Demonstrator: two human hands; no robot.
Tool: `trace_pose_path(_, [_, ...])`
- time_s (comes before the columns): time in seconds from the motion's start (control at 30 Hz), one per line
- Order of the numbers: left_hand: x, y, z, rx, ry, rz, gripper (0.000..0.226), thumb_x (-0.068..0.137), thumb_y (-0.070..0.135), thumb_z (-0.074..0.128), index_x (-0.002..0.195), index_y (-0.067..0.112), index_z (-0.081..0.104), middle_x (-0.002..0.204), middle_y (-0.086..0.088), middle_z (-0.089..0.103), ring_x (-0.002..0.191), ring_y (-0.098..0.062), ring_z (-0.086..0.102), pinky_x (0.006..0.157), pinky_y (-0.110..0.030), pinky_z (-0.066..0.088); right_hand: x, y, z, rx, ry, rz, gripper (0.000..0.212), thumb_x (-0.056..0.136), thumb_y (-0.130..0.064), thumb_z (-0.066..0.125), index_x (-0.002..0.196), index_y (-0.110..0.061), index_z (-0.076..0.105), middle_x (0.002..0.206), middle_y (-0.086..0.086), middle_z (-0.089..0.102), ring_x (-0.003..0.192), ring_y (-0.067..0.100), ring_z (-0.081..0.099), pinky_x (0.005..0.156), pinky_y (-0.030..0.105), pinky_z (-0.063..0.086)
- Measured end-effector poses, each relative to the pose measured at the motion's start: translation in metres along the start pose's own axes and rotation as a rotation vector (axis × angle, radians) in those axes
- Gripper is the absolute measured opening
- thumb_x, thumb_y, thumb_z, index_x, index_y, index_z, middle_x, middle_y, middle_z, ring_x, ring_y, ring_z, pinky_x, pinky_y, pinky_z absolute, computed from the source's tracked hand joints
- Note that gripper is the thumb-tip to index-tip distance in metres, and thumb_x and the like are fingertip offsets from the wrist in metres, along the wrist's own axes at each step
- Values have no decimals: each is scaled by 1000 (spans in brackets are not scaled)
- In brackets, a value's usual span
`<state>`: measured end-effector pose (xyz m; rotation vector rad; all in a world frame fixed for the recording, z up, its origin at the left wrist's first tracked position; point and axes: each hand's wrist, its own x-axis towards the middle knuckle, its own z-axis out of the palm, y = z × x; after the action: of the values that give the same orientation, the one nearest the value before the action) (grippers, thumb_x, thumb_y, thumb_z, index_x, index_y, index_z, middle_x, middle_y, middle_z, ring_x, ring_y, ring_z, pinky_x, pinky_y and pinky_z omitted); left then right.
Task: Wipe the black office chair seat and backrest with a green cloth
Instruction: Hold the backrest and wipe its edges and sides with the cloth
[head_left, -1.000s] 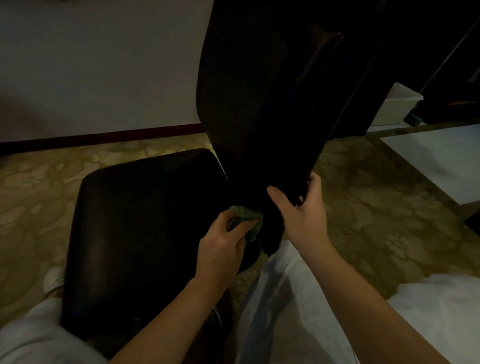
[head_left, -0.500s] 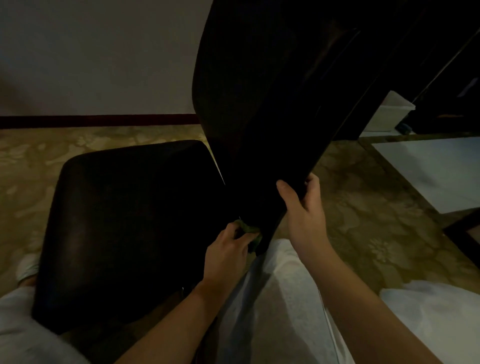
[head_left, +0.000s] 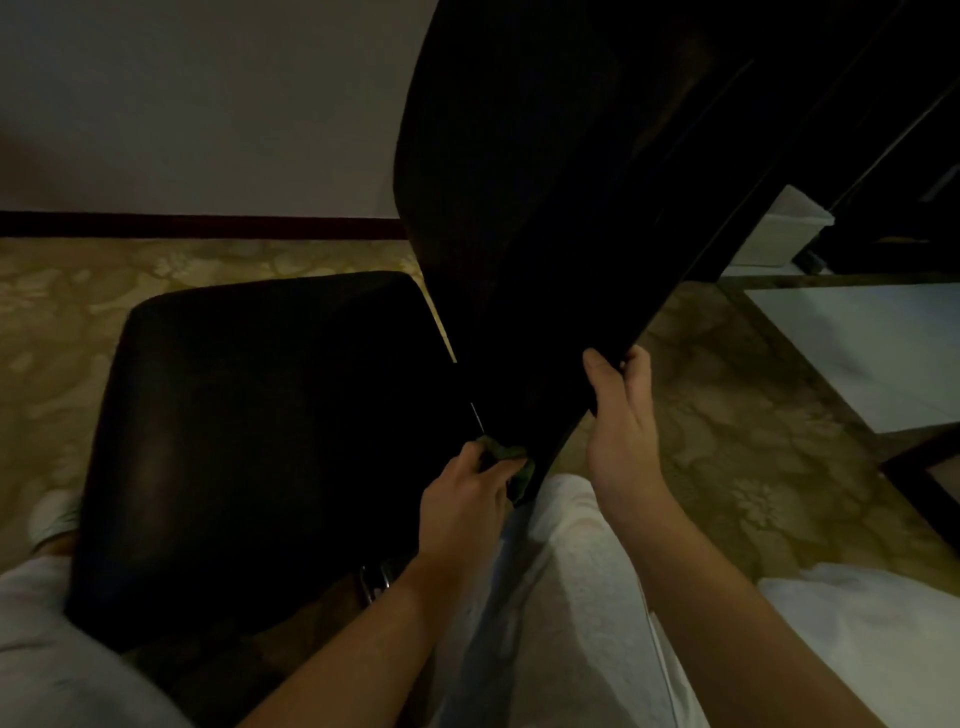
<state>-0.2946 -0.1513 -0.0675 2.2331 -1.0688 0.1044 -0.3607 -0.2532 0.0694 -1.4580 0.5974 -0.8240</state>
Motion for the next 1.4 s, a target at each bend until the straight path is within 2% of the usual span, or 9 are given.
trace_pose_path(0.07, [3,3,1,-8,-16,-35,42,91,34,39,112,30,75,110,-1,63,86,-22,63,64,-19,43,1,-1,0,-14,8,7,26,102,-20,47,126,-10,48,110,-2,60,88,-6,63,71,11,48])
trace_pose_path(0.2, [10,6,-11,-86,-67,-77,33,96,16,53,116,31,74,114,-1,63,89,-26,65,71,-31,54,2,-2,2,-21,22,20,28,101,-22,51,125,-10,49,108,-4,62,88,-5,64,71,11,48])
trace_pose_path(0.4, [10,28,-60,-266,20,-32,32,96,16,57,120,32,71,124,2,64,105,-20,64,90,-24,51,6,-15,-5,-18,18,86,24,101,-34,46,115,-19,58,102,-7,66,90,1,66,75,19,50])
trace_pose_path(0.6, [37,69,-133,-388,199,144,36,94,12,64,123,30,69,115,12,60,96,-2,59,82,-15,53,21,-49,-9,61,24,72,27,100,-43,43,98,-26,65,85,-14,71,87,8,67,76,27,50])
trace_pose_path(0.73, [58,80,-161,-297,287,267,37,94,15,61,129,28,65,116,10,58,88,-4,60,74,-20,56,36,-100,-4,73,-19,-79,21,100,-37,46,105,-30,65,93,-15,73,91,4,69,74,20,53])
trace_pose_path(0.87, [82,93,-183,-186,358,367,40,96,19,56,135,23,61,118,5,57,92,-8,61,79,-14,49,47,-142,-1,-5,-20,-211,28,95,-38,55,121,-28,60,107,-12,70,95,2,68,70,13,53])
trace_pose_path(1.0, [102,111,-191,-133,382,456,40,97,20,55,137,22,59,119,0,56,99,-14,60,81,-24,54,53,-161,-7,-59,-26,-273,15,92,-39,61,107,-37,62,103,-10,71,90,1,69,69,15,54])
trace_pose_path(1.27, [106,127,-164,1,406,410,37,92,23,59,129,22,64,109,-2,58,92,-18,57,65,-29,54,56,-154,-14,-34,-30,-247,40,79,-51,63,109,-26,67,105,-3,73,98,11,69,79,25,55])
trace_pose_path(1.4, [94,117,-152,97,388,398,33,93,25,53,123,21,66,103,-3,58,85,-18,56,59,-25,48,54,-146,-15,-3,-39,-219,40,85,-55,63,111,-25,68,109,-1,72,102,15,68,87,34,54])
